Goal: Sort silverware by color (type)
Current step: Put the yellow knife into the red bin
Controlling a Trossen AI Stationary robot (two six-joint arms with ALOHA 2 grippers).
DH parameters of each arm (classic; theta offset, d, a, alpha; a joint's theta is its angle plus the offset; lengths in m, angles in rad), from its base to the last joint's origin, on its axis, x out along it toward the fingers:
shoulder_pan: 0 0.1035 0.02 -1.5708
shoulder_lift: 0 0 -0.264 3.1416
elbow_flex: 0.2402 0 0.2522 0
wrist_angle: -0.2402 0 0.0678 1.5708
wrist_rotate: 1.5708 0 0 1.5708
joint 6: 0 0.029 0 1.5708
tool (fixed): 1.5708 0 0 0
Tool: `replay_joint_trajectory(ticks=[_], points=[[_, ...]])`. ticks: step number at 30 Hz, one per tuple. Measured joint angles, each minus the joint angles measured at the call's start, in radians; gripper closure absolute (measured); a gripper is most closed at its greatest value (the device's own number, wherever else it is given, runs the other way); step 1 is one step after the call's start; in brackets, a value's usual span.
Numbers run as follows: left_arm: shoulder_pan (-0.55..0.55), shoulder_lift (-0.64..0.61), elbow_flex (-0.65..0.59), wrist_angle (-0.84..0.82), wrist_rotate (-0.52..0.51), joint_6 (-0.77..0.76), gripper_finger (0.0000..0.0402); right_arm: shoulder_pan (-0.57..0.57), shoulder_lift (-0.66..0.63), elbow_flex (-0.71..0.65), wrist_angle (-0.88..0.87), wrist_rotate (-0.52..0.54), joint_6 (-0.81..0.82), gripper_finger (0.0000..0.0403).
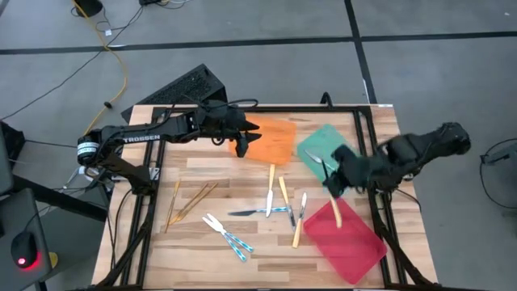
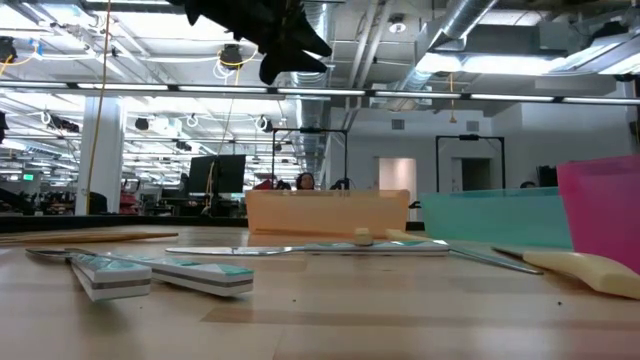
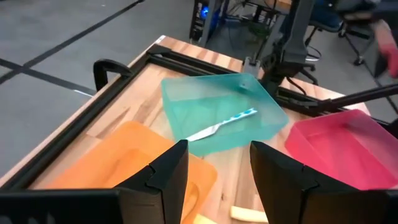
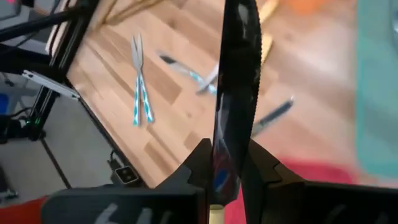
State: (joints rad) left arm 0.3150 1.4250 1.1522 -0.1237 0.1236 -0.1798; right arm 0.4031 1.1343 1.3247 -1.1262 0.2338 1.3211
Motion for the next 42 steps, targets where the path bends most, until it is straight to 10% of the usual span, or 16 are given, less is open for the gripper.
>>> replay_joint_trajectory(ticks=[14, 23, 42], points=[[0.08, 0.0, 0.0, 0.003, 0.118, 0.01, 0.0246, 0.366, 0.279, 0.0, -0.141, 0.01, 0.7, 0.0344], [0.112, 0.0, 0.0, 0.002, 0.188, 0.017, 0.0246, 0.384, 0.448, -0.037, -0.185, -0.208, 0.723, 0.0344], [0.112, 0.0, 0.0, -0.001, 0.19, 0.002, 0.0246, 0.362, 0.447, -0.295, 0.09, -0.251, 0.656, 0.0344]])
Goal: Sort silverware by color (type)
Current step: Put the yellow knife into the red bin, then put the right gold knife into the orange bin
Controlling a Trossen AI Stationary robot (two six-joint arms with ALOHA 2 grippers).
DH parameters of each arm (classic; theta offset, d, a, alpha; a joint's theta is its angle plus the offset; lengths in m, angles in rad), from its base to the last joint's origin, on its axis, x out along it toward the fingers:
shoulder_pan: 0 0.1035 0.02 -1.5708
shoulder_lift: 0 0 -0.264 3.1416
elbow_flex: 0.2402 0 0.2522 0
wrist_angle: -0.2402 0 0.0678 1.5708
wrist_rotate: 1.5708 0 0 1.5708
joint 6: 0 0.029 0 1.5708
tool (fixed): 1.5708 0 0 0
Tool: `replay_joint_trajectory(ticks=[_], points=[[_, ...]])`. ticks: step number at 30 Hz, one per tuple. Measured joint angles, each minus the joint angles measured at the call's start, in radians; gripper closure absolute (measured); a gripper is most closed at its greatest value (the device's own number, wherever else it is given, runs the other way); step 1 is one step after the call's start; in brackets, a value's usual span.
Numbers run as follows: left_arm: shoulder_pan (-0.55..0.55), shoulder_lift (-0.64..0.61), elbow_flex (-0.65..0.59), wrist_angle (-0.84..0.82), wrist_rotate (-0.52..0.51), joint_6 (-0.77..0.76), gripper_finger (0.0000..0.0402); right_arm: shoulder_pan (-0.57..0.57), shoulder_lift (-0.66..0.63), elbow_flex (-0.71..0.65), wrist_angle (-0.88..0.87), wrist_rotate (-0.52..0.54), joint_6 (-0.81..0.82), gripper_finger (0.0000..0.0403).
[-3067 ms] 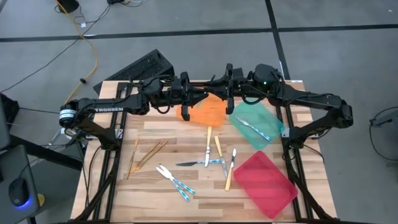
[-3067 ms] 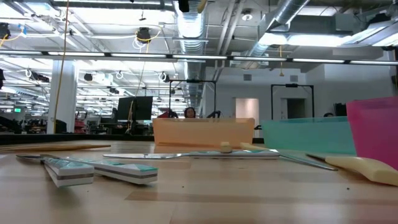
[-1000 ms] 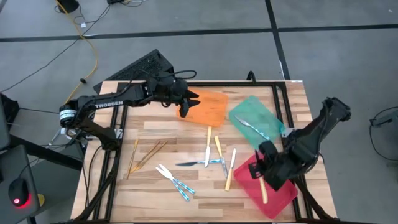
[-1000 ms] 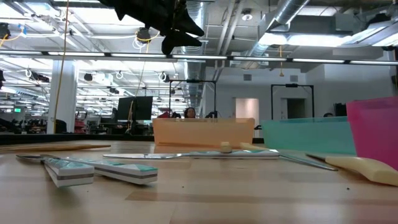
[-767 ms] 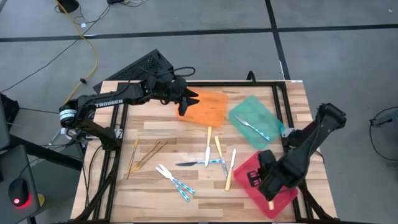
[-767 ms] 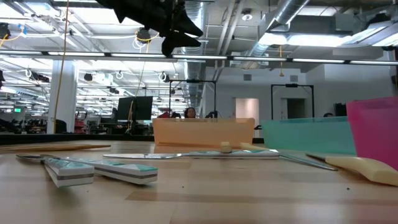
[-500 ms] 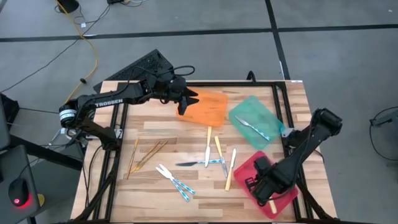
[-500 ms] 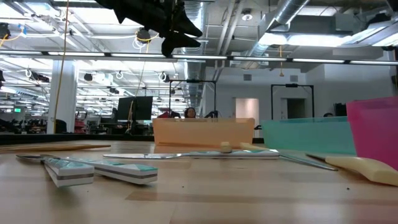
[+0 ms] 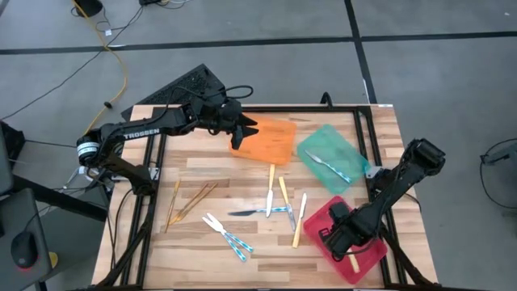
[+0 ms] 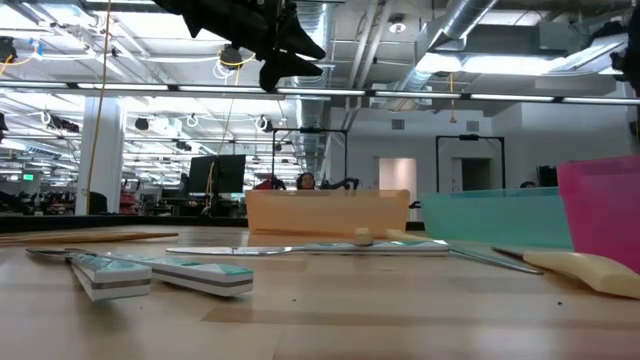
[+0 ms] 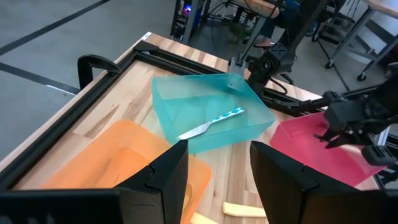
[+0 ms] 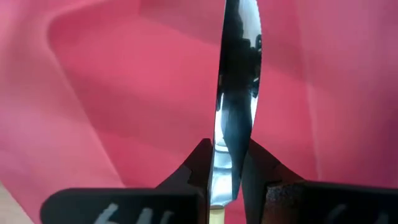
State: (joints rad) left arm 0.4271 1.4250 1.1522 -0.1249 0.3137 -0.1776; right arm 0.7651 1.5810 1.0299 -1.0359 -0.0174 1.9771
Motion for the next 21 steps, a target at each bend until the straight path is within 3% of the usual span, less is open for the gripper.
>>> replay_joint_trajectory(ticks=[6, 16, 21], points=[[0.0, 0.0, 0.0, 0.001, -0.004, -0.011, 0.0246, -0.009, 0.001, -0.052, 0.067, -0.002, -0.017, 0.0335], [0.0, 0.0, 0.0, 0.002, -0.004, -0.034, 0.0246, -0.063, 0.001, -0.053, -0.043, 0.017, -0.12, 0.0198], [0.0, 0.0, 0.0, 0.002, -0.002, -0.049, 0.0246, -0.082, -0.012, -0.053, -0.036, 0.037, -0.154, 0.0164]])
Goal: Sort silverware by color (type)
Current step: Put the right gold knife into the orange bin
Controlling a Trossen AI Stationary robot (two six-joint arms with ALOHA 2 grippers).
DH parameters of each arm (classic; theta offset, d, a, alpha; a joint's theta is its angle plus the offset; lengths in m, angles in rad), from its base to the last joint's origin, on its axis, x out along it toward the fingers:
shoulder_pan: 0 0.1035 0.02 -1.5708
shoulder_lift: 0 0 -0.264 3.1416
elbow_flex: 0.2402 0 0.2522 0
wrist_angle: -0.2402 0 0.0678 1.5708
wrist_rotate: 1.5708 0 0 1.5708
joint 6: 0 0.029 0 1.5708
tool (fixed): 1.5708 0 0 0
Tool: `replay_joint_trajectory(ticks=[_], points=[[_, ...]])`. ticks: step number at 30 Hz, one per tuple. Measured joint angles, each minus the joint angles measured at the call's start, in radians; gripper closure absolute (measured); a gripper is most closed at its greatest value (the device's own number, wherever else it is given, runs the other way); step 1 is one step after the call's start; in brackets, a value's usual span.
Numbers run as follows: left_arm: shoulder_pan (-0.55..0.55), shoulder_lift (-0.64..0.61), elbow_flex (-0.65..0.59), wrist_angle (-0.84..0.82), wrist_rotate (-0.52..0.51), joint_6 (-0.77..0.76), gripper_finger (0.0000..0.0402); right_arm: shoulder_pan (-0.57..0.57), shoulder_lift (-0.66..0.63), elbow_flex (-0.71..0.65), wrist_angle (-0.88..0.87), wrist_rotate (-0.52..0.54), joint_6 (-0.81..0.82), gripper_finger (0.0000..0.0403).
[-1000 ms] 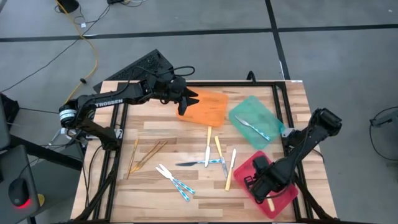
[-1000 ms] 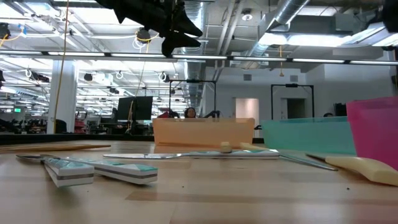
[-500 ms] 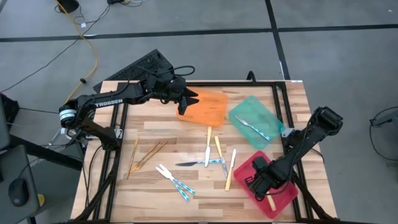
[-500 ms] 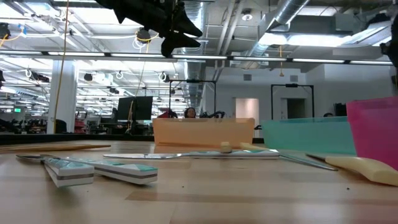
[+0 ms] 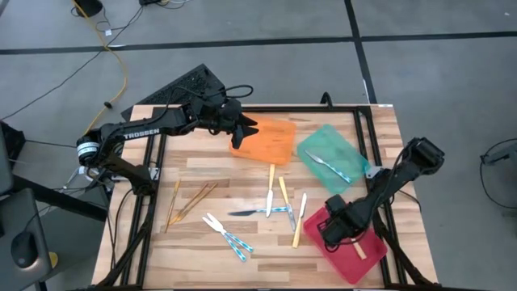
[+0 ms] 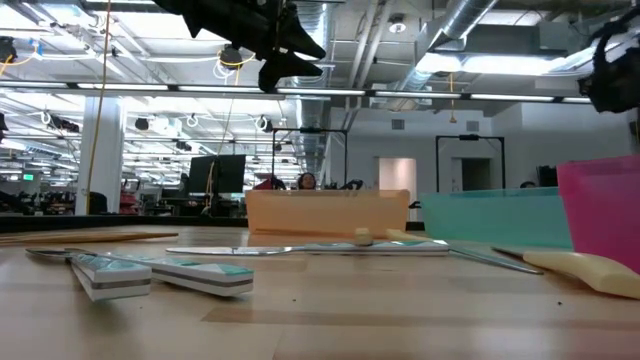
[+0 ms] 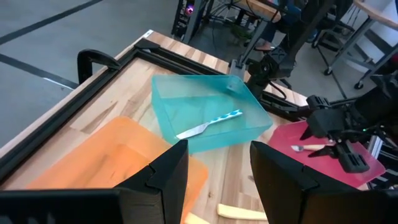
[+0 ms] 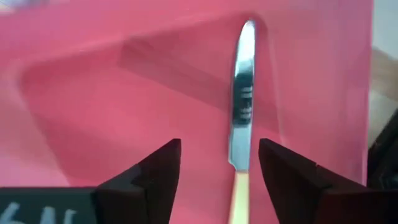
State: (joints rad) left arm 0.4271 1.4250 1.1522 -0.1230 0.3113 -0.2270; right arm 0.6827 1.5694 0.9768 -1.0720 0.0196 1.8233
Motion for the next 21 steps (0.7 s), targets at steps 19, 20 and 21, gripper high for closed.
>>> replay_joint_trajectory(ticks=[19, 20, 21], points=[[0.063, 0.0, 0.0, -0.046, 0.086, -0.054, 0.0246, -0.016, -0.467, 0.001, 0.033, 0.547, -0.141, 0.0172], [0.069, 0.0, 0.0, -0.059, 0.086, -0.06, 0.0246, -0.027, -0.488, 0.001, 0.034, 0.585, -0.16, 0.0172], [0.074, 0.0, 0.0, -0.074, 0.086, -0.071, 0.0246, -0.037, -0.509, 0.001, 0.034, 0.619, -0.184, 0.0172]])
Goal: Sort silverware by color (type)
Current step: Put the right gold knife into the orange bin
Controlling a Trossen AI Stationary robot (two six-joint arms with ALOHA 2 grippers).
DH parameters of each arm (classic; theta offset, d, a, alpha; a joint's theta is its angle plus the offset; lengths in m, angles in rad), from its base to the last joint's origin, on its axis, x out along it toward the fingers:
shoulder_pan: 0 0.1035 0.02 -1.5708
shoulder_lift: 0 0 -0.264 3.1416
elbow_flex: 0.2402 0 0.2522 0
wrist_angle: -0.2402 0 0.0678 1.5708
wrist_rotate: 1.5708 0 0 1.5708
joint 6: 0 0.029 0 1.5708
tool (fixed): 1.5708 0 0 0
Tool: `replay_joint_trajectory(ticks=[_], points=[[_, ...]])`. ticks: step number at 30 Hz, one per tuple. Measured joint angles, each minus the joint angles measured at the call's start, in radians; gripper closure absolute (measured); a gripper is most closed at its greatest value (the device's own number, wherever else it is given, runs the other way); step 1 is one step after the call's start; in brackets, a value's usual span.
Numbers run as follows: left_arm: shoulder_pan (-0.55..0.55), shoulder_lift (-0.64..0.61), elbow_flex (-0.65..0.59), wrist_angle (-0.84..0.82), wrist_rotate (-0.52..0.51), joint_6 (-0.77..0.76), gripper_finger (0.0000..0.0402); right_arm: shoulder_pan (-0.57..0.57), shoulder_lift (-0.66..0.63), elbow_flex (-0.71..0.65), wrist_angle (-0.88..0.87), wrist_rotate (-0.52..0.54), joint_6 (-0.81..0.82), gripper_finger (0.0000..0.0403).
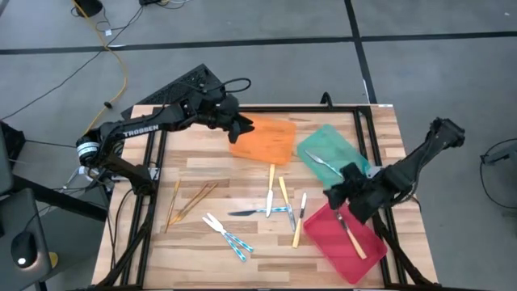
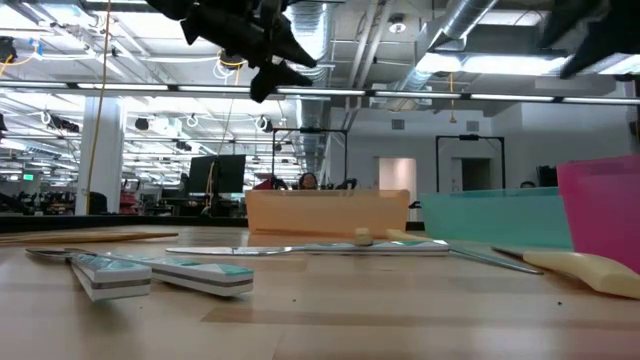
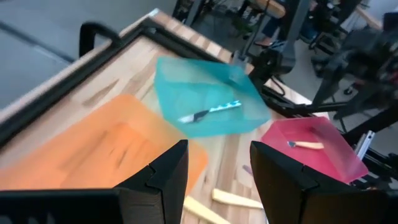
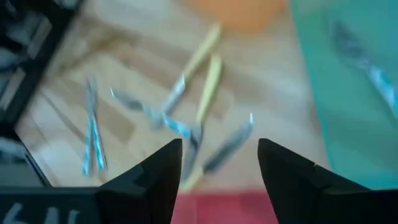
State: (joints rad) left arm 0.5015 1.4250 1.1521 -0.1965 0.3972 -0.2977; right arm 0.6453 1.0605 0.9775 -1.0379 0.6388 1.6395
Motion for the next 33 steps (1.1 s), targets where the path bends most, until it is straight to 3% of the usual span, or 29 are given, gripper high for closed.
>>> replay_joint_trajectory(ticks=[5, 12, 19, 23, 30, 33], points=[[0.016, 0.0, 0.0, -0.082, -0.032, -0.019, 0.0246, -0.09, -0.078, 0.0, 0.011, 0.099, -0.168, 0.0172], [0.009, 0.0, 0.0, -0.101, -0.042, -0.028, 0.0246, -0.273, -0.144, 0.0, 0.2, 0.082, -0.604, 0.0172], [-0.021, 0.0, 0.0, -0.049, -0.043, -0.056, 0.0246, -0.474, -0.186, 0.0, 0.42, -0.031, -1.028, 0.0172], [-0.057, 0.0, 0.0, -0.008, -0.046, -0.055, 0.0246, -0.594, -0.18, 0.0, 0.452, -0.091, -1.15, 0.0172], [-0.133, 0.0, 0.0, 0.027, -0.103, -0.025, 0.0246, -0.776, -0.135, 0.0, 0.521, -0.346, -1.315, 0.0172], [-0.163, 0.0, 0.0, -0.02, -0.136, -0.011, 0.0246, -0.826, -0.112, 0.0, 0.559, -0.404, -1.365, 0.0172]])
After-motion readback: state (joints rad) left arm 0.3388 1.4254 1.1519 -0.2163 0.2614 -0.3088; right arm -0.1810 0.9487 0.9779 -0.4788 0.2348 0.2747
